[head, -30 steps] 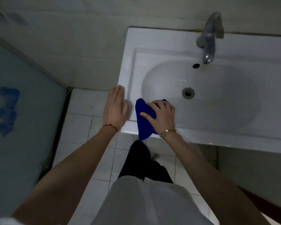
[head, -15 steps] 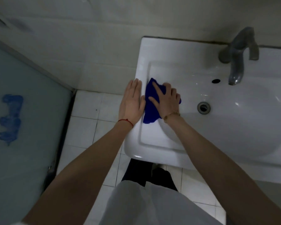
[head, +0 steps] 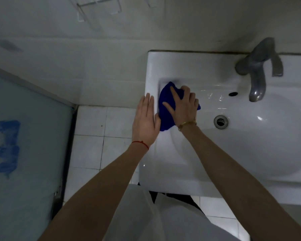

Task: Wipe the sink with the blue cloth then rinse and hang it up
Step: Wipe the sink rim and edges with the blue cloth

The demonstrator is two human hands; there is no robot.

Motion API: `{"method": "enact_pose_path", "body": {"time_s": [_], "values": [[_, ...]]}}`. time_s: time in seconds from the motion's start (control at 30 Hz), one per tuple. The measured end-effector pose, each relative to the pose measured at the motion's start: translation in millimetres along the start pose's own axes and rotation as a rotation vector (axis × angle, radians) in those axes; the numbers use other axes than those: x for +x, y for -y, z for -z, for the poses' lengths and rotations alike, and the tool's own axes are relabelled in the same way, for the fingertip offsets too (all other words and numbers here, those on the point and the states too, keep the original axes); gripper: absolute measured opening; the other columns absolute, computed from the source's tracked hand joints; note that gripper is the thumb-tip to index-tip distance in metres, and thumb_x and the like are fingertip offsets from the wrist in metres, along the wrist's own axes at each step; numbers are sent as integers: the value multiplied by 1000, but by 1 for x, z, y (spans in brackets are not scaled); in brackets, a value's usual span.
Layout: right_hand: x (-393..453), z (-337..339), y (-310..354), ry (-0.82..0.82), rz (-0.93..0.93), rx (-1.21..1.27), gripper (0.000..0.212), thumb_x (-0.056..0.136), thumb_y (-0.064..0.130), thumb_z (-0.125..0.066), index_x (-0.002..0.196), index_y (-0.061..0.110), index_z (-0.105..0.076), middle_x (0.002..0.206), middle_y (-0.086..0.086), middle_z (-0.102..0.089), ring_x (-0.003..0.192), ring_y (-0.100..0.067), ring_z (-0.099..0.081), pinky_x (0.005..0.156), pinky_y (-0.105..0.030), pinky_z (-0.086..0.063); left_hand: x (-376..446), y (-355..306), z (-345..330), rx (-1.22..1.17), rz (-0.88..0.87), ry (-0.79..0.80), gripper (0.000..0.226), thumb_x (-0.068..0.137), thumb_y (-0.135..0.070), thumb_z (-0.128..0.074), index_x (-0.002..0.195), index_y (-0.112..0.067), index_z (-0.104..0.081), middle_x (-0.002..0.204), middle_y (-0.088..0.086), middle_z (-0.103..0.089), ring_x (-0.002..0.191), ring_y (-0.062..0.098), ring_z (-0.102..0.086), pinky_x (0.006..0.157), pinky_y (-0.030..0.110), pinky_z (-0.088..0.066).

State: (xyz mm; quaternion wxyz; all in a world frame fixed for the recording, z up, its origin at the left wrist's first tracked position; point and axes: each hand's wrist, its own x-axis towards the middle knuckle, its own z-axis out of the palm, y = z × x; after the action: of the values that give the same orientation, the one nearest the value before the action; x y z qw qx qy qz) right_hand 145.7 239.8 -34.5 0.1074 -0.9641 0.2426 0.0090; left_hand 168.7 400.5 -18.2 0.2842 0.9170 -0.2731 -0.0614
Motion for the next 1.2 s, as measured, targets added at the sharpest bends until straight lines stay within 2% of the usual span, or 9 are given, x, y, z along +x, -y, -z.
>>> {"method": "enact_pose_path", "body": {"time_s": [0.2,0.33,0.47,0.53,0.73,0.83,0.97,1.1,1.2], "values": [[-44,-4,8,-27,111,31,53,98,46,-41,145,23,-39,134,-17,-48,98,-34,-51,79,-43,-45,1,1,2,-8,8,42,55,103,-22,-35,153,-4,-21,162,10,-17,151,23,-11,120,45,-24],[-22,9,-8,-7,192,21,49,98,43,-45,143,25,-43,132,-16,-49,99,-37,-50,82,-44,-43,2,-1,4,10,-2,43,56,103,-23,-40,152,-2,-24,162,12,-19,150,25,-13,120,45,-25],[27,35,-33,-212,49,49,48,99,45,-40,143,27,-43,134,-16,-48,103,-38,-49,86,-45,-41,8,-6,8,17,-10,8,59,100,-24,-43,152,-1,-26,160,13,-24,150,25,-17,120,43,-25],[54,44,-35,-283,54,15,48,99,48,-37,143,29,-41,134,-16,-49,105,-39,-49,87,-47,-41,18,-12,7,15,-13,-8,60,100,-23,-43,152,-1,-24,160,13,-25,150,24,-16,121,40,-23],[96,36,-27,-92,312,-51,55,96,50,-41,146,27,-36,143,-11,-45,119,-41,-45,96,-51,-33,34,-20,-7,66,76,-4,60,100,-22,-40,154,-4,-20,162,10,-19,151,23,-11,122,39,-21],[97,37,-66,-135,373,-98,61,93,59,-42,143,24,-41,136,-10,-52,113,-38,-51,92,-49,-38,33,-17,-9,85,60,-29,61,99,-24,-44,153,-3,-23,161,11,-22,151,23,-13,121,40,-24],[97,42,-118,-151,327,-147,69,89,67,-40,142,23,-41,137,-9,-51,114,-38,-49,92,-50,-35,37,-18,-11,97,67,-62,67,95,-25,-52,152,-3,-24,159,12,-26,149,25,-18,119,41,-29],[102,41,-86,-130,301,-82,73,86,70,-42,144,24,-39,144,-7,-45,121,-39,-43,97,-52,-29,38,-19,-11,110,110,-88,69,93,-23,-54,152,-3,-24,157,14,-27,146,28,-23,119,38,-29],[109,38,-40,-57,392,-86,72,89,69,-36,146,25,-34,146,-4,-40,125,-38,-39,99,-52,-28,37,-20,-12,111,170,-103,70,93,-22,-55,152,-3,-23,157,13,-28,144,26,-26,118,34,-27]]}}
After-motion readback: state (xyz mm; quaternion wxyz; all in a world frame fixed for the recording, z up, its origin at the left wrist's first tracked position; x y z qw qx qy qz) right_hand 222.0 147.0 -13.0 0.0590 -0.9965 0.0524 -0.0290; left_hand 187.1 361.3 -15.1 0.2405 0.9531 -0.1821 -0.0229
